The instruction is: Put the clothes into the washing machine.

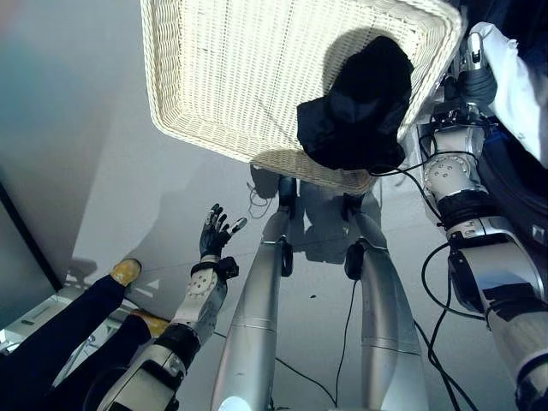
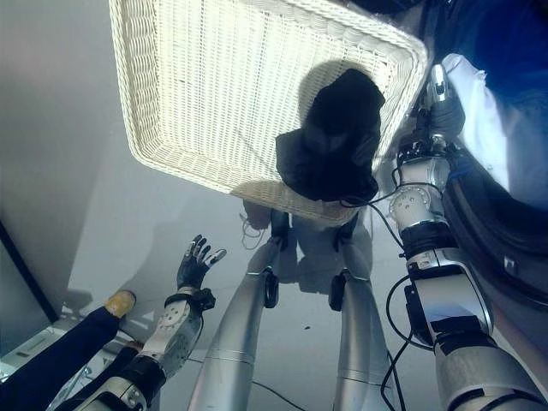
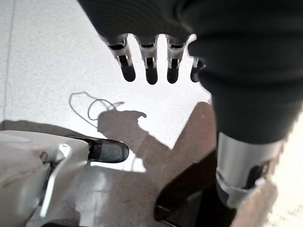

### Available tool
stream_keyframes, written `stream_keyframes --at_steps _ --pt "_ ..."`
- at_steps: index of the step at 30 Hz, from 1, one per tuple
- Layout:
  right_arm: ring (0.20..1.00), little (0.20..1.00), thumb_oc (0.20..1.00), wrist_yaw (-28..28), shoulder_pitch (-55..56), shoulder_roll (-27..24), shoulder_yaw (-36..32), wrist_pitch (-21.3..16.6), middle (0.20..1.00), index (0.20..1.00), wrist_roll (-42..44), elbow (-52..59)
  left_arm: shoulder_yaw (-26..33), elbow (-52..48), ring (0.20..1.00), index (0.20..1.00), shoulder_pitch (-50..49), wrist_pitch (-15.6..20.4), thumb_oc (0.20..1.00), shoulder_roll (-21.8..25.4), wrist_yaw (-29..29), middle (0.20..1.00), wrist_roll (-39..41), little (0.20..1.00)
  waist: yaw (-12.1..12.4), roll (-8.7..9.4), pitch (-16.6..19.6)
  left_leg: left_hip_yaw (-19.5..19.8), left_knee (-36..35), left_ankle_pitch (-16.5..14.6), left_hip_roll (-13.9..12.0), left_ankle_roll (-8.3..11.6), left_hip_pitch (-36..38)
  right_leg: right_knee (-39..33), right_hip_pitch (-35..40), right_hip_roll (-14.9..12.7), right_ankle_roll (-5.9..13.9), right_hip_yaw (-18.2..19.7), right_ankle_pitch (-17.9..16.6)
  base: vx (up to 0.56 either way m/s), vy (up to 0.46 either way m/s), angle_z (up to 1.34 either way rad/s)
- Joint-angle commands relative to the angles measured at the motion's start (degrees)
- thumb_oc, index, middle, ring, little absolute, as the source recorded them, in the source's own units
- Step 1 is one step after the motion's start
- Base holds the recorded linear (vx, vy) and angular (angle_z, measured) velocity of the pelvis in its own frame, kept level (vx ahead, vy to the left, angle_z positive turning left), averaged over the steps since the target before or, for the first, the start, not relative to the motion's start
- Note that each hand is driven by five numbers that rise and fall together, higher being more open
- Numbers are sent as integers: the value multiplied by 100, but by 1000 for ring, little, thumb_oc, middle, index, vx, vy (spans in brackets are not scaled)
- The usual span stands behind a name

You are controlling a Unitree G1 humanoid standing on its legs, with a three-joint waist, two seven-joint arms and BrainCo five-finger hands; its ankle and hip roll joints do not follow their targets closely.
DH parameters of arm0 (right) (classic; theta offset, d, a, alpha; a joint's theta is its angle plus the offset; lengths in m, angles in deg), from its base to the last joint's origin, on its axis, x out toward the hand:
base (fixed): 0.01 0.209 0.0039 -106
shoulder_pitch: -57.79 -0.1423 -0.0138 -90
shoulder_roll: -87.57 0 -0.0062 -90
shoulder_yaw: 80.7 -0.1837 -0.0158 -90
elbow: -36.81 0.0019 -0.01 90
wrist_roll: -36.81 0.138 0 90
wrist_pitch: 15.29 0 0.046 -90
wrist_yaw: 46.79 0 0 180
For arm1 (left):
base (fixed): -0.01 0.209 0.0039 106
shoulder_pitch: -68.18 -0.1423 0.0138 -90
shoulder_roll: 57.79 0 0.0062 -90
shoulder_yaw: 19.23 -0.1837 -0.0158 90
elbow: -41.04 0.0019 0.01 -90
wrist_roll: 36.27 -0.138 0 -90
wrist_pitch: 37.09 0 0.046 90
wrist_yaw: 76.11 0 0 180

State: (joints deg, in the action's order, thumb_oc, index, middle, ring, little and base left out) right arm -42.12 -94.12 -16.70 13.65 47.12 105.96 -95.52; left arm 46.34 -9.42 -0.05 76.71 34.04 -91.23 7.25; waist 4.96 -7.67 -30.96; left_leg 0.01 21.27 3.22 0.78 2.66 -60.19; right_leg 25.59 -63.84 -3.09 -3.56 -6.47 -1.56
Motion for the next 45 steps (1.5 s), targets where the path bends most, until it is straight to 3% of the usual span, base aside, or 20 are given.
stream_keyframes --at_steps 1,8,9,10,14,15,19,23,24,26,27,28,29,30,33,40,41,42,43,45 --pt "1000 1000 1000 -163 99 -649 -101 -461 1000 1000 188 871 257 -113 1000 1000 -605 21 1000 37 8 1000 20 1000 -320 -363 116 -189 -435 58 205 15 431 114 240 359 594 188 308 0 0 0" --pt "1000 1000 1000 -158 487 -570 -509 -653 1000 1000 1100 1375 336 22 1000 1000 -653 -72 1000 36 -35 1000 23 1000 -467 -236 116 -270 -414 -25 230 -26 740 -51 547 363 596 211 218 -13 24 -6" --pt "1000 1000 1000 -72 658 -506 -758 -850 1000 1000 1498 1568 379 136 1000 1000 -649 -90 1000 30 -36 1000 31 1000 -537 -167 116 -320 -420 -71 240 -50 891 -135 685 369 601 226 173 -4 78 -14" --pt "1000 1000 1000 531 795 -478 -1149 -1540 1000 1000 2052 1713 426 243 1000 1000 -657 -114 1000 20 -33 1000 79 1000 -624 -98 116 -396 -433 -143 242 -77 1140 -220 918 380 602 250 146 -3 93 -21" --pt "1000 1000 1000 1753 672 -754 -1517 -2700 1000 1000 2055 1297 421 292 1000 1000 -616 -155 1000 36 -52 1000 134 1000 -662 -80 116 -429 -427 -185 252 -89 1327 -208 1108 382 593 261 168 7 30 -12" --pt "1000 1000 1000 2465 627 -917 -1661 -3105 1000 1000 1842 1006 397 317 1000 1000 -586 -177 1000 48 -44 1000 173 1000 -668 -93 116 -427 -432 -200 265 -99 1409 -199 1189 369 589 257 186 2 -3 6" --pt "1000 1000 1000 4310 454 -1441 -1674 -3582 1000 1000 1055 201 336 302 1000 1000 -575 -277 1000 173 16 1000 240 1000 -635 -117 116 -412 -470 -180 287 -110 1531 -204 1318 322 574 215 185 21 -12 4" --pt "1000 1000 1000 6247 558 -1896 -1675 -3572 1000 1000 328 -654 327 239 1000 1000 -583 -402 1000 335 84 1000 342 1000 -614 -137 116 -362 -449 -157 294 -129 1548 -171 1378 288 560 181 192 17 -26 5" --pt "1000 1000 1000 6328 593 -1904 -1692 -3561 1000 1000 403 -760 348 237 1000 1000 -567 -417 1000 347 105 1000 344 1000 -608 -142 116 -361 -450 -96 292 -135 1499 -183 1344 285 551 175 135 50 -29 4" --pt "1000 1000 1000 6140 686 -1890 -1718 -3463 1000 1000 766 -856 361 238 1000 1000 -543 -464 1000 382 135 1000 376 1000 -601 -151 116 -343 -422 -102 294 -139 1486 -151 1346 279 546 170 157 19 -9 0" --pt "1000 1000 1000 5799 854 -1797 -1737 -3129 1000 1000 1396 -848 383 246 1000 1000 -533 -509 1000 422 171 1000 408 1000 -601 -159 116 -323 -394 -159 296 -137 1510 -102 1375 275 551 172 231 23 -35 -2" --pt "1000 1000 1000 4431 1073 -1729 -1840 -2496 1000 1000 2862 -1048 400 280 1000 1000 -519 -533 1000 470 225 1000 433 1000 -590 -150 116 -306 -365 -166 304 -146 1501 -56 1380 271 545 168 264 46 -66 -2" --pt "1000 1000 1000 2820 1247 -1570 -1781 -1522 1000 1000 4382 -1365 393 320 1000 1000 -443 -598 1000 521 257 1000 432 1000 -543 -142 116 -292 -358 -153 310 -152 1493 -46 1400 249 545 152 275 15 -83 4" --pt "1000 1000 1000 2369 1265 -1375 -1667 -1016 1000 1000 4385 -1361 402 323 1000 1000 -397 -651 1000 542 273 1000 435 1000 -517 -150 116 -298 -383 -125 299 -156 1480 -61 1407 243 544 136 264 6 -66 6" --pt "1000 1000 1000 1928 1263 -1205 -1409 -786 1000 1000 4371 -1266 393 340 1000 1000 -368 -673 1000 547 275 1000 424 1000 -492 -140 116 -306 -407 -120 301 -156 1487 -55 1413 222 546 102 282 -7 -19 5" --pt "1000 1000 1000 1544 1532 -356 -979 -934 1000 1000 1181 -287 375 427 1000 1000 -396 -557 1000 193 161 1000 314 1000 -522 -168 116 -342 -518 -79 323 -135 1479 -120 1396 229 539 91 309 -10 31 -5" --pt "1000 1000 1000 1709 1713 -186 -848 -1062 1000 1000 74 -58 379 447 1000 1000 -422 -497 1000 80 113 1000 260 1000 -543 -164 116 -347 -530 -65 332 -132 1460 -130 1376 243 539 108 313 -29 55 -3" --pt "1000 1000 1000 1781 1724 -168 -848 -1061 1000 1000 6 -16 382 447 1000 1000 -426 -496 1000 79 111 1000 257 1000 -547 -162 116 -347 -530 -65 332 -132 1461 -129 1377 242 539 108 313 -30 77 -4" --pt "1000 1000 1000 2160 1885 -104 -657 -1180 1000 1000 -1117 204 406 453 1000 1000 -475 -440 1000 -20 94 1000 206 1000 -565 -155 116 -347 -546 -53 340 -139 1440 -139 1348 264 537 135 308 -21 64 -8" --pt "1000 1000 1000 2703 2181 21 -534 -1122 1000 1000 -2278 573 472 461 1000 1000 -565 -376 1000 -114 116 1000 150 1000 -607 -135 116 -355 -554 -51 343 -142 1414 -151 1316 272 547 172 306 -22 77 -11"
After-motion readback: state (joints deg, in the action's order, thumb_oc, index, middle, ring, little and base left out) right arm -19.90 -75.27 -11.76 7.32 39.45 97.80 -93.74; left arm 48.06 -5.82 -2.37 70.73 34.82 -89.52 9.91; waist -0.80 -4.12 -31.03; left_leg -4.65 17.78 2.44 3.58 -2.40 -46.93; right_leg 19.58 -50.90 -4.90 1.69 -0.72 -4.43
